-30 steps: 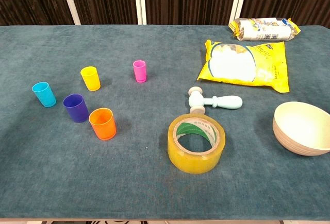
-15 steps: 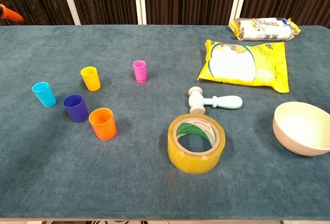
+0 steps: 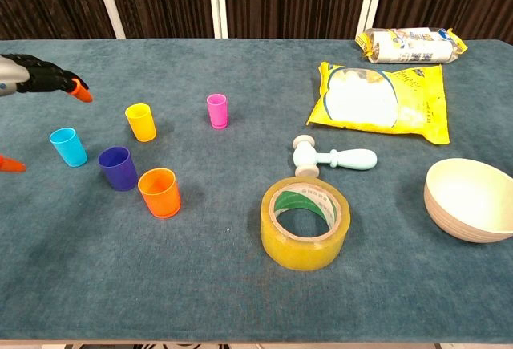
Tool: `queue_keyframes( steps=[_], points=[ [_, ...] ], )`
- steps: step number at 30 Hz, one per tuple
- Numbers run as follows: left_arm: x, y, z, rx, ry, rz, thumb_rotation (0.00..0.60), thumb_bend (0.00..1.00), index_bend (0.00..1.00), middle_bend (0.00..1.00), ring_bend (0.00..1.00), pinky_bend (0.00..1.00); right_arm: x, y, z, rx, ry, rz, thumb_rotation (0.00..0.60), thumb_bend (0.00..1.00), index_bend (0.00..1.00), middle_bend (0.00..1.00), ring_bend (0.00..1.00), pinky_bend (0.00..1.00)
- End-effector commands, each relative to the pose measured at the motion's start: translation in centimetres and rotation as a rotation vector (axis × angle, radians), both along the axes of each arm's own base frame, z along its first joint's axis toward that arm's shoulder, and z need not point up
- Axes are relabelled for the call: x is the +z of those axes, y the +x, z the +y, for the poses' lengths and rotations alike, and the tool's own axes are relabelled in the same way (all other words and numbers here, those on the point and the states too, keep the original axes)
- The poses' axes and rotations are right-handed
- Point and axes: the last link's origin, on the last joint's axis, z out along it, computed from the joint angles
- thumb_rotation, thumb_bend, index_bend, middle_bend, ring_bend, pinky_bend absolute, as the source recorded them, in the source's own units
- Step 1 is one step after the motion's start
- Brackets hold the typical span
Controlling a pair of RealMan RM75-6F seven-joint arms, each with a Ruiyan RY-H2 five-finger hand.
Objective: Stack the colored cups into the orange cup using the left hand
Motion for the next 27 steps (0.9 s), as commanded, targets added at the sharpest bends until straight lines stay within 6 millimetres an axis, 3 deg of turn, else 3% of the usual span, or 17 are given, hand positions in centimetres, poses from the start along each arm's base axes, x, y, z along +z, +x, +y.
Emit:
queue_keyframes(
  steps=[1, 15, 27],
  points=[
    [-0.9, 0.0, 0.4, 0.001, -0.013, 0.005, 0.600, 0.14, 0.17, 0.08, 0.00, 0.04, 0.0, 0.0, 0.0, -0.001, 0.000, -0.001, 0.600, 0.32, 0.09, 0.04, 0.10, 0.00],
    [-4.4, 1.0, 1.8, -0.033, -0.047, -0.019, 0.600, 0.21, 0.23, 0.09, 0.00, 0.04, 0.1, -0.4, -0.2, -0.018, 0.005, 0.001, 0.600, 0.32, 0.09, 0.04, 0.10, 0.00],
    [-5.2, 1.6, 2.3, -0.069, -0.045, 0.013, 0.600, 0.23, 0.27, 0.10, 0.00, 0.04, 0.1, -0.4, -0.2, -0.019, 0.007, 0.000, 0.600, 0.32, 0.09, 0.04, 0.10, 0.00]
  ],
)
